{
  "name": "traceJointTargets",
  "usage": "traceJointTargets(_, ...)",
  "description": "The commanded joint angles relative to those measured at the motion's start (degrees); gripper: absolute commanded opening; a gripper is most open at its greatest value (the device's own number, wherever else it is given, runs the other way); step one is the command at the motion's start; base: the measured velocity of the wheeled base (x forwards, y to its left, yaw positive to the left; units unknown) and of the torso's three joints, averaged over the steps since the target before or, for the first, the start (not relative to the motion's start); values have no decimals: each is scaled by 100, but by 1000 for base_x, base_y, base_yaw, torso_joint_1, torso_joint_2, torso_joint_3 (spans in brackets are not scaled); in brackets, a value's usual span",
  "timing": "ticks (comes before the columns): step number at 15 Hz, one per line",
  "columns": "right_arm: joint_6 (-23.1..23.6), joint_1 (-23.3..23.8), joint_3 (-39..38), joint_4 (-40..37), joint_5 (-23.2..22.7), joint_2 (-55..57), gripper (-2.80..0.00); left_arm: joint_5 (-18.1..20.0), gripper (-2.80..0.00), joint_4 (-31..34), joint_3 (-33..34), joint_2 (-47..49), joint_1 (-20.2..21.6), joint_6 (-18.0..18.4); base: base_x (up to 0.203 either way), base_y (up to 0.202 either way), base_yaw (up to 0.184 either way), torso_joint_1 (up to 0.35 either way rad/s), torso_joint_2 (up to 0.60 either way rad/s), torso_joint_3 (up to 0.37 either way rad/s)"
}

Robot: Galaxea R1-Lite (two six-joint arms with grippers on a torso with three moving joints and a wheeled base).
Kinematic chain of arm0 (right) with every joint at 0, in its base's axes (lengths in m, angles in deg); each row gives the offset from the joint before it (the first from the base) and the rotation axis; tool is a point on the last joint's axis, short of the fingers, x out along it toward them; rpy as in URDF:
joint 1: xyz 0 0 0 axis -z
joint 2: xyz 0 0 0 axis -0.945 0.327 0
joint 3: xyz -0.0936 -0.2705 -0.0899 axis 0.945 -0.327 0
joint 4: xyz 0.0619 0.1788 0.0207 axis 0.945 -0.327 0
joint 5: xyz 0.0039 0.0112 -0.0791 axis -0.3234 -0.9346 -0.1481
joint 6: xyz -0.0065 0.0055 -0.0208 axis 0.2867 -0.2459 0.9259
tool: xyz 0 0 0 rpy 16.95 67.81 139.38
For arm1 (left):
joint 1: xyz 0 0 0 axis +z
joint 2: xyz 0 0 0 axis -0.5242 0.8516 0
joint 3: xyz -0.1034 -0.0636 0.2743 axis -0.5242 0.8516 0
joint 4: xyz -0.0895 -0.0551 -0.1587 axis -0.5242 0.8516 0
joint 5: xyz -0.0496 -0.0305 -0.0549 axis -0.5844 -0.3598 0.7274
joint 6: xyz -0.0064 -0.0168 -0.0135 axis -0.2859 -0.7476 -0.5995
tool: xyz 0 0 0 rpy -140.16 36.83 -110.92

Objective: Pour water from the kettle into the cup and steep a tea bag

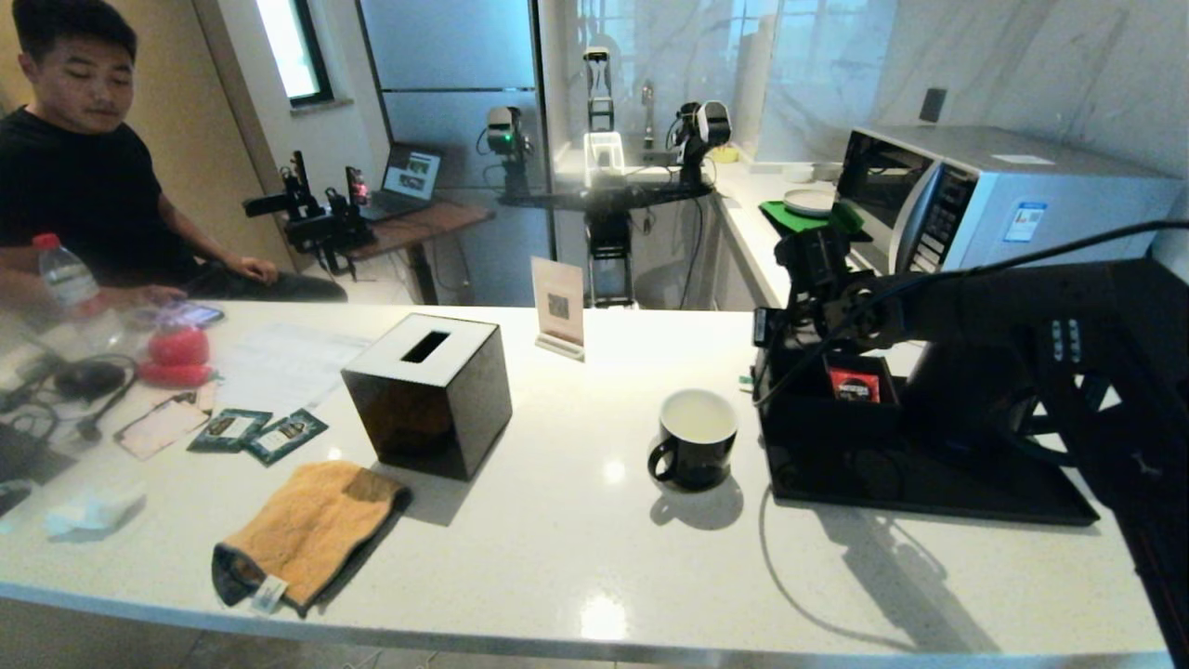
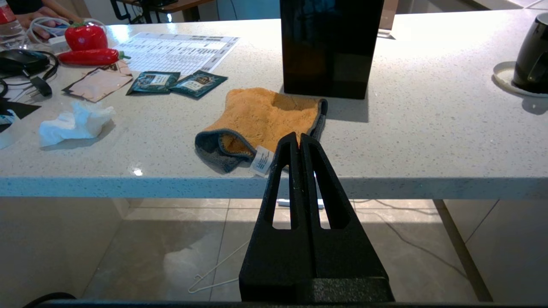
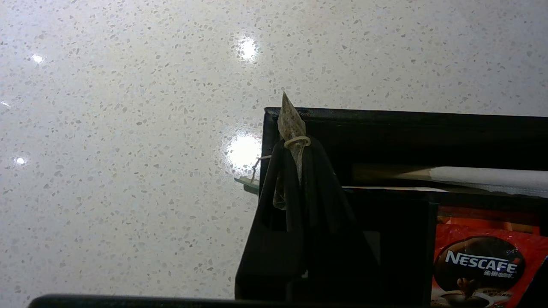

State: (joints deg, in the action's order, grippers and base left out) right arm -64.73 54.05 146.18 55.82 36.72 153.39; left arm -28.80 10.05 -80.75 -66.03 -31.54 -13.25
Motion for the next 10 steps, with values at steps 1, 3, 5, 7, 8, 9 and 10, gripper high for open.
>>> traceJointTargets(1, -9, -21, -1, -7, 11, -9, -280, 2, -280, -2, 0, 0, 1, 1, 0, 0, 0, 0, 0, 0)
traceJointTargets(3, -53, -37, -1, -7, 20, -33, -280, 2, -280, -2, 0, 8, 1, 1, 0, 0, 0, 0, 0, 0)
traceJointTargets(5, -53, -45, -1, 2, 27, -77, -280, 2, -280, -2, 0, 5, 1, 1, 0, 0, 0, 0, 0, 0)
traceJointTargets(7, -53, -45, -1, 2, 28, -121, -280, 2, -280, -2, 0, 1, 1, 1, 0, 0, 0, 0, 0, 0)
traceJointTargets(8, -53, -45, -1, 2, 28, -148, -280, 2, -280, -2, 0, 7, 1, 1, 0, 0, 0, 0, 0, 0)
traceJointTargets(9, -53, -45, -1, 2, 28, -165, -280, 2, -280, -2, 0, 6, 1, 1, 0, 0, 0, 0, 0, 0)
traceJointTargets(10, -53, -45, -1, -4, 28, -190, -280, 2, -280, -2, 0, 8, 1, 1, 0, 0, 0, 0, 0, 0)
